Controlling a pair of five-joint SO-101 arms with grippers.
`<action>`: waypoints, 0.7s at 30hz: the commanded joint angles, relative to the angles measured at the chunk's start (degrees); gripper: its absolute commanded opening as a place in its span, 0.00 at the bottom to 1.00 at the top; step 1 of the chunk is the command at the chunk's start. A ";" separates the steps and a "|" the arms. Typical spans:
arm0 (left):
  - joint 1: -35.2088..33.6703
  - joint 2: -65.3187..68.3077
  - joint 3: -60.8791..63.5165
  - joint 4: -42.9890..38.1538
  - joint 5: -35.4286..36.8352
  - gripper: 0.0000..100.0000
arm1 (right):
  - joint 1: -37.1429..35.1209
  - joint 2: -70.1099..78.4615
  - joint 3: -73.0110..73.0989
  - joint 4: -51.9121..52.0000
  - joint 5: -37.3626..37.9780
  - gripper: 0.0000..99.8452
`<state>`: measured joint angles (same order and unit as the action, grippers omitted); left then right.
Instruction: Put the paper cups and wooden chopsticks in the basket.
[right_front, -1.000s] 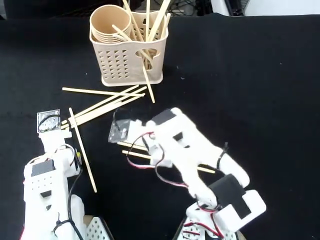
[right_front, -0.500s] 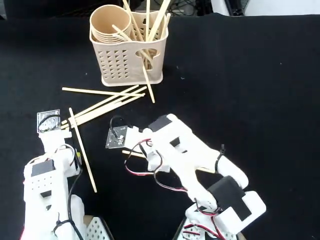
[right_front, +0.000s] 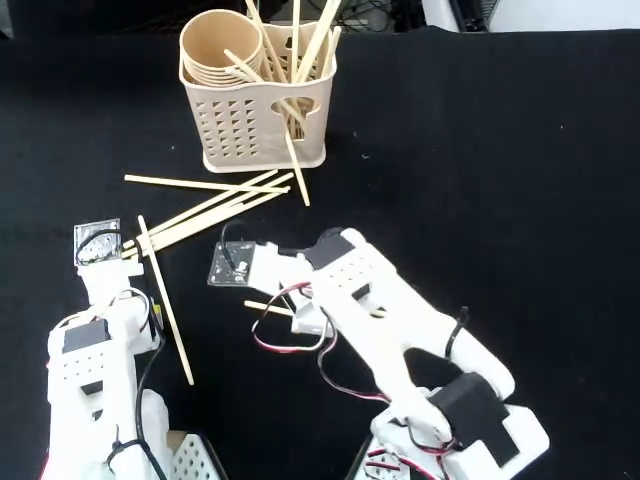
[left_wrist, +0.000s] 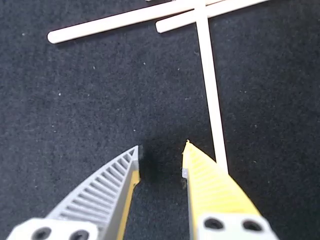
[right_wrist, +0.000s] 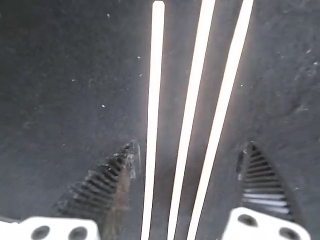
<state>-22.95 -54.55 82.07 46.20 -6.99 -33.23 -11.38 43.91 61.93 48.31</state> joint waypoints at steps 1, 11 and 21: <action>0.66 -1.05 -0.31 -0.97 -0.35 0.16 | -0.35 2.51 0.22 -3.08 -0.44 0.38; 0.66 -1.05 -0.31 -0.97 -0.35 0.16 | -0.44 13.67 -4.70 -0.53 3.69 0.40; 0.66 -1.05 -0.31 -0.97 -0.35 0.16 | -0.44 14.20 -4.88 -3.69 1.23 0.03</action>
<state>-22.95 -54.55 82.07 46.20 -6.99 -32.97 2.33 38.81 59.38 51.65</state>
